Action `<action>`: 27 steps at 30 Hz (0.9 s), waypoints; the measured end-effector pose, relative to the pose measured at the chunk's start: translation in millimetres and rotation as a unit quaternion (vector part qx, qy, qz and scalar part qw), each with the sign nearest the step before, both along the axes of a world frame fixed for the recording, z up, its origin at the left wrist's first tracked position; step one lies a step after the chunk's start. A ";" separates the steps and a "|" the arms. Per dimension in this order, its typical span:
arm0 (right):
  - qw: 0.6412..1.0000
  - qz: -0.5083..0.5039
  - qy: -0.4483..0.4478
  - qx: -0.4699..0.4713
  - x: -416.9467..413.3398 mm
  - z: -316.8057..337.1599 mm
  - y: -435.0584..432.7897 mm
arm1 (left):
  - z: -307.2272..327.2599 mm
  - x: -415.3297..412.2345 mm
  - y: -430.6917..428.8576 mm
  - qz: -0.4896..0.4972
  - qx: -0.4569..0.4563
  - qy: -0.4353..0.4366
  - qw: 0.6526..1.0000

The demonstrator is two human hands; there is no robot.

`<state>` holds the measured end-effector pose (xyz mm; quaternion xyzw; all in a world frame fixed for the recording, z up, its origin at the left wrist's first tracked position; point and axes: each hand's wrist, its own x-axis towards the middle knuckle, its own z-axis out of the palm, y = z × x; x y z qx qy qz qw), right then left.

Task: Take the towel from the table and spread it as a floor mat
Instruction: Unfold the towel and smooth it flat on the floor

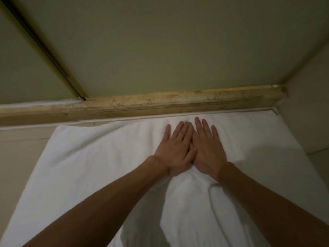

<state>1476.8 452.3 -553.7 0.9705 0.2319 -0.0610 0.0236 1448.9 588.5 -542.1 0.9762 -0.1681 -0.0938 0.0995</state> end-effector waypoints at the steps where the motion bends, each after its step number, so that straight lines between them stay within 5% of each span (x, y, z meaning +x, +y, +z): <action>1: 1.000 -0.003 -0.003 0.009 -0.2 -0.4 1.8 | -2.5 -1.0 5.4 0.001 0.007 -0.010 1.000; 27: 0.999 -0.023 -0.015 0.031 1.2 -2.8 6.0 | -15.3 -56.8 204.2 0.190 0.063 -0.047 0.979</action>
